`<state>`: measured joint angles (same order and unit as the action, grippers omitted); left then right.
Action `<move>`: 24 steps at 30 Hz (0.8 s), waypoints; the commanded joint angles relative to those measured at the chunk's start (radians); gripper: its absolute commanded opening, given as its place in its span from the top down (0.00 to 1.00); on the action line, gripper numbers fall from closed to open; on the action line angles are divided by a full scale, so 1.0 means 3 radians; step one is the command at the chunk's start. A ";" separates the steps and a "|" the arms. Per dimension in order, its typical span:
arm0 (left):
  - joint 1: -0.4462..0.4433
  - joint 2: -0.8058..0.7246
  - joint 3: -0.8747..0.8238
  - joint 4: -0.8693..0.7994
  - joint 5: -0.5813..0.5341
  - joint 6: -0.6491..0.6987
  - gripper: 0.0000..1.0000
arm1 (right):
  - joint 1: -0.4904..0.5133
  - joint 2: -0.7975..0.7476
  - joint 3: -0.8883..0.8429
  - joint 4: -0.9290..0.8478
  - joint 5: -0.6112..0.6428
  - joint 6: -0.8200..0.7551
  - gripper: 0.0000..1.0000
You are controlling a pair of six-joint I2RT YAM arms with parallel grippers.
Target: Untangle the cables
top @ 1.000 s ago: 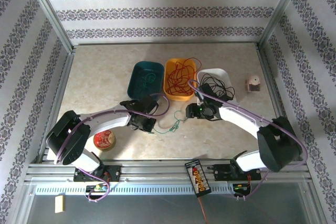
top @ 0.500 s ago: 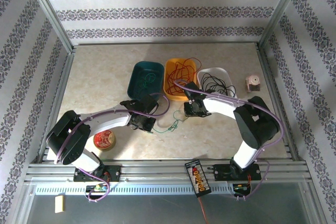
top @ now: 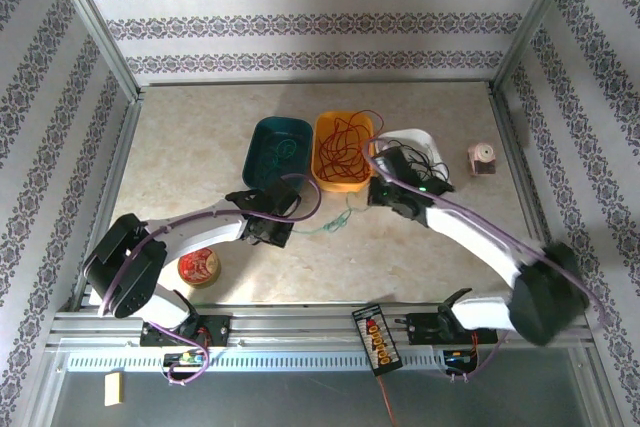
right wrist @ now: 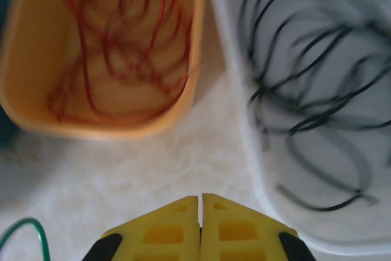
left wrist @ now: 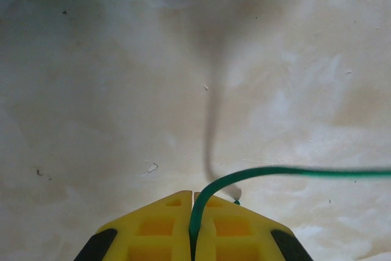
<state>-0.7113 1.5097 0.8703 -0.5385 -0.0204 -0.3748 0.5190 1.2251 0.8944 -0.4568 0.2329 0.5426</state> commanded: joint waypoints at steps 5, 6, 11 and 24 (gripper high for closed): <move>0.0105 -0.0195 0.0019 -0.0105 -0.0159 -0.0016 1.00 | -0.0875 -0.0983 -0.0034 -0.0262 0.0600 -0.0239 1.00; 0.0115 -0.0239 0.0000 -0.0064 -0.0139 -0.0003 1.00 | -0.0974 -0.1071 -0.0015 -0.0264 0.0631 -0.0267 1.00; 0.0233 -0.0506 -0.0138 0.0109 -0.0021 -0.0030 1.00 | -0.1413 -0.1246 0.0086 -0.0305 0.0578 -0.0303 1.00; 0.1067 -0.1903 -0.0669 0.0654 0.0294 -0.0440 1.00 | -0.2626 -0.1251 0.0019 -0.0284 -0.0612 -0.0034 1.00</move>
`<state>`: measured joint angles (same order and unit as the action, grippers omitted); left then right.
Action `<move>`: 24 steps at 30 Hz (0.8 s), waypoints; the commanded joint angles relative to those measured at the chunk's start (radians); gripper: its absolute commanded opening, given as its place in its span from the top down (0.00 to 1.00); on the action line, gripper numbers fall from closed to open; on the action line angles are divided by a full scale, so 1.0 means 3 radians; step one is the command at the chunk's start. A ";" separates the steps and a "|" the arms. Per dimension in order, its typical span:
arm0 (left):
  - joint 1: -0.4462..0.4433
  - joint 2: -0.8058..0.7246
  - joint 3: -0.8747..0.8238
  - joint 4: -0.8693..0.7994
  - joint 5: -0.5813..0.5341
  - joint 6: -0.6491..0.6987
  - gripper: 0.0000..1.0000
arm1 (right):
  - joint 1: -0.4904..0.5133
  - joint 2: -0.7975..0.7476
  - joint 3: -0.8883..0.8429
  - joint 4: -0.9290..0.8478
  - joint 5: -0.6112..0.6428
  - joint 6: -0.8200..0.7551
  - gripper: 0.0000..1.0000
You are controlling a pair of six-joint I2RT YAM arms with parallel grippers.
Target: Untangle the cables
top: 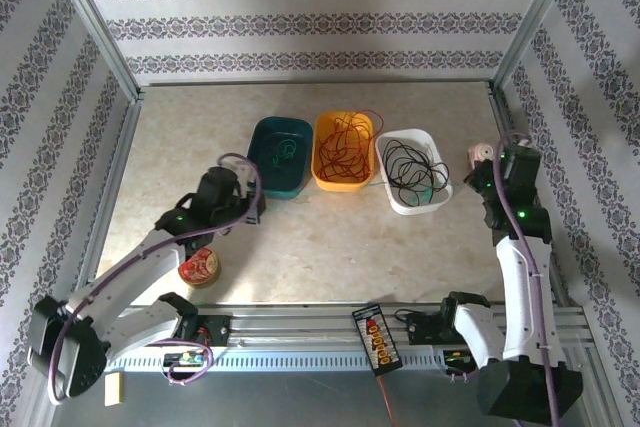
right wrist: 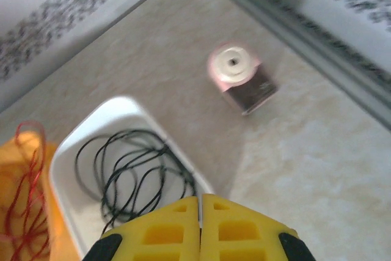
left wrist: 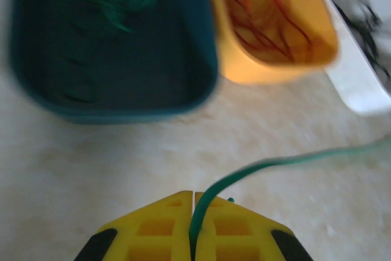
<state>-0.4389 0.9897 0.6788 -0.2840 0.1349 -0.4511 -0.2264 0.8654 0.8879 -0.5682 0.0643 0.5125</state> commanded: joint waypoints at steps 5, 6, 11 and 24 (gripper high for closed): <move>0.0471 -0.0567 0.0016 -0.0049 -0.0229 -0.0266 1.00 | -0.0385 -0.0060 0.0097 0.0117 -0.0319 0.0082 1.00; 0.0482 -0.0594 0.0034 0.0036 -0.0150 -0.0261 1.00 | -0.0386 -0.0065 0.0086 0.0180 -0.0432 0.0116 1.00; 0.0495 -0.0342 0.0271 0.0342 0.0090 -0.0306 1.00 | -0.0270 -0.0057 0.0048 0.0472 -0.1021 0.0273 1.00; 0.0534 0.1185 0.1065 -0.0265 -0.0085 -0.0388 1.00 | 0.0400 -0.0131 0.0236 0.0271 -0.0832 0.0065 1.00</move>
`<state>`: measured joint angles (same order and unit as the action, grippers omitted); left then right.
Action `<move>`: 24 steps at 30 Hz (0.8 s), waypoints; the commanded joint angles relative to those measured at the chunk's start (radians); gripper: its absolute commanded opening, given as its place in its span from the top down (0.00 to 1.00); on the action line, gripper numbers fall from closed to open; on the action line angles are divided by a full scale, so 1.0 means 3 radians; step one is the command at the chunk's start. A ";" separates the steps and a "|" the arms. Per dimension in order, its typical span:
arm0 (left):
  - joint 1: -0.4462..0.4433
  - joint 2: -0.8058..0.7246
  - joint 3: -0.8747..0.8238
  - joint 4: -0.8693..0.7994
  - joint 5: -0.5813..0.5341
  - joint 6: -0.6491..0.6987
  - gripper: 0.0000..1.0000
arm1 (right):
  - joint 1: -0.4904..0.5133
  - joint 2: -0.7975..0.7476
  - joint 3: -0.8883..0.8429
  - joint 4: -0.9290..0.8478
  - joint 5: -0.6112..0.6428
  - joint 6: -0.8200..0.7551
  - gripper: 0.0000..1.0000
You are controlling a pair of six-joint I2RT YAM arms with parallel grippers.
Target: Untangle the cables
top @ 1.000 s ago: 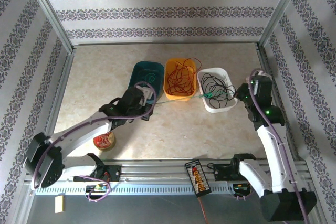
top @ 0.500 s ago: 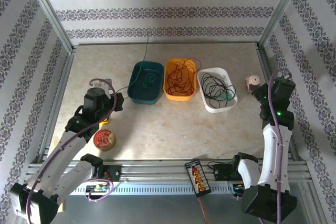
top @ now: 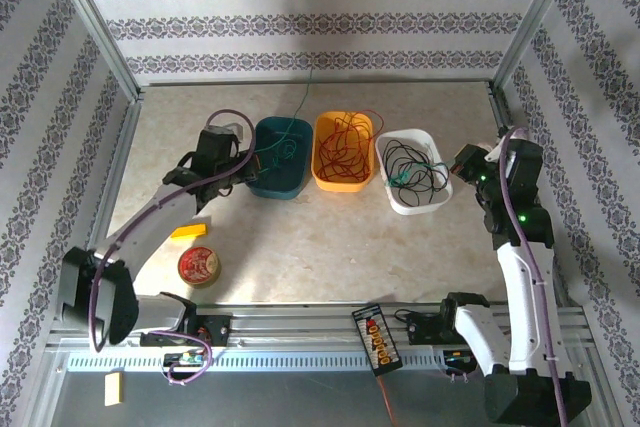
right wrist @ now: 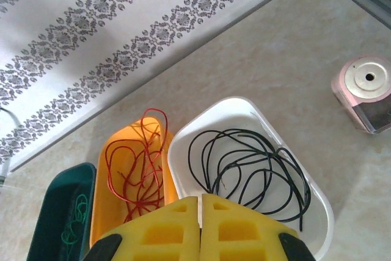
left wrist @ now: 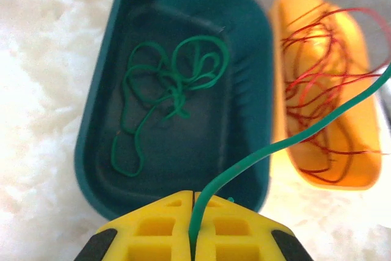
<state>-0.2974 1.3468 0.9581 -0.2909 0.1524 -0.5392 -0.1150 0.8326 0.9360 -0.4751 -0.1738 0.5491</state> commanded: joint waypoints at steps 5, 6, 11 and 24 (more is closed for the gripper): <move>0.0063 -0.0035 0.0171 -0.0587 -0.0047 -0.0201 1.00 | 0.0058 0.0012 0.0061 -0.0058 -0.0062 -0.0101 1.00; 0.0063 -0.0060 0.0178 -0.0685 -0.0034 -0.0202 1.00 | 0.0073 0.0033 0.0065 -0.0058 -0.0070 -0.0107 1.00; 0.0062 -0.0260 0.0202 -0.1309 -0.0338 -0.0222 1.00 | 0.0286 0.0189 0.0145 -0.0078 -0.0008 -0.0219 1.00; 0.0072 -0.1341 -0.0151 -0.0835 -0.1457 -0.1094 1.00 | 0.1836 0.1860 0.1144 0.0329 0.0633 -0.0438 1.00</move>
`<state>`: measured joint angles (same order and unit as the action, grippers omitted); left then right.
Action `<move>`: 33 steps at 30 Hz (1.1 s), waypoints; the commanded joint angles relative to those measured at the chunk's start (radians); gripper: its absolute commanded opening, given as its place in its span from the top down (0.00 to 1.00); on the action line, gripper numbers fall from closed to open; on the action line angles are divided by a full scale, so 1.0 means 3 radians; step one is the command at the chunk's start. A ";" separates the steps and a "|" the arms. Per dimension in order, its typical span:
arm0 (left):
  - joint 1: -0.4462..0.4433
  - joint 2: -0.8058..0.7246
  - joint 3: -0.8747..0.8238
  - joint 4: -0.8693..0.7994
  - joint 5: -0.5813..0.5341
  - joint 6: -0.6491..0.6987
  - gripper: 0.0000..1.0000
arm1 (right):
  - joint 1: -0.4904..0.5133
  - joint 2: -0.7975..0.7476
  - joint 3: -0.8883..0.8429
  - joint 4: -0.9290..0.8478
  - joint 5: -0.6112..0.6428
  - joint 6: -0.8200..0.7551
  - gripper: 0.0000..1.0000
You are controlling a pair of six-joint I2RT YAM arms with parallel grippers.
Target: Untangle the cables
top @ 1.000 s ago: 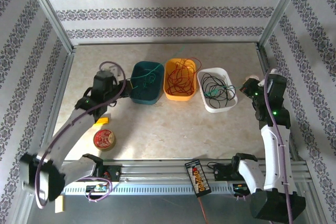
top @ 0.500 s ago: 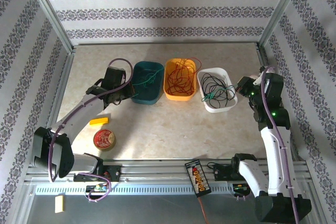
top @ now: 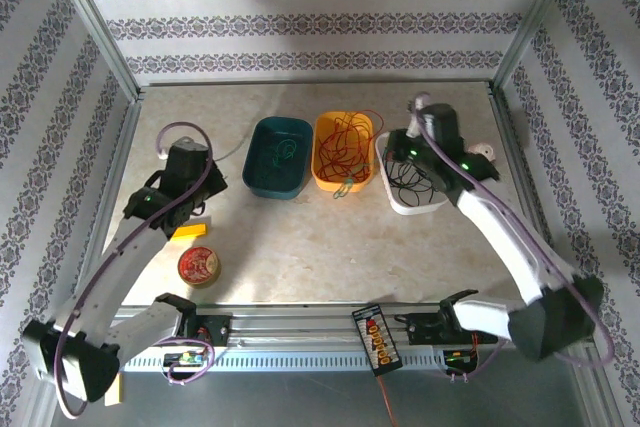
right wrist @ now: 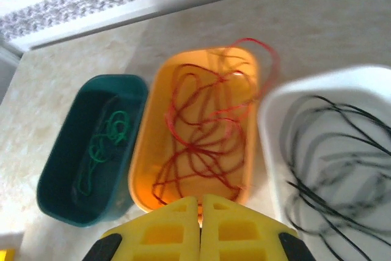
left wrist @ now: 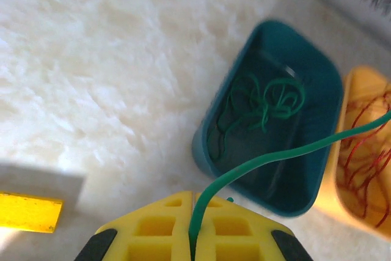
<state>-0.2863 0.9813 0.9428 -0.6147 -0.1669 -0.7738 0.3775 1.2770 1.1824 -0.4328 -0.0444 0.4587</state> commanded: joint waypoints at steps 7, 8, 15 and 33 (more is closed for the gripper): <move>0.0043 -0.0087 -0.0014 0.0160 -0.0392 -0.0148 1.00 | 0.0603 0.2155 0.1967 0.0055 0.0211 -0.0303 1.00; 0.0037 -0.0086 -0.0017 0.0152 -0.0372 -0.0140 1.00 | 0.0627 0.2393 0.2243 -0.0011 0.0256 -0.0313 1.00; 0.0043 -0.0042 -0.0048 0.0201 0.0056 0.0061 1.00 | 0.0639 0.3309 0.3447 -0.0340 0.0083 -0.0367 0.68; 0.0038 0.0031 -0.0174 0.0352 0.0555 0.0139 1.00 | 0.0659 0.2126 0.1947 0.0813 -0.1403 0.0670 0.44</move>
<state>-0.2859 1.0145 0.9043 -0.5549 -0.0292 -0.7509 0.5480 1.9236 1.8091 -0.2646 -0.3611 0.5789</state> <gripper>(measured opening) 0.054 0.561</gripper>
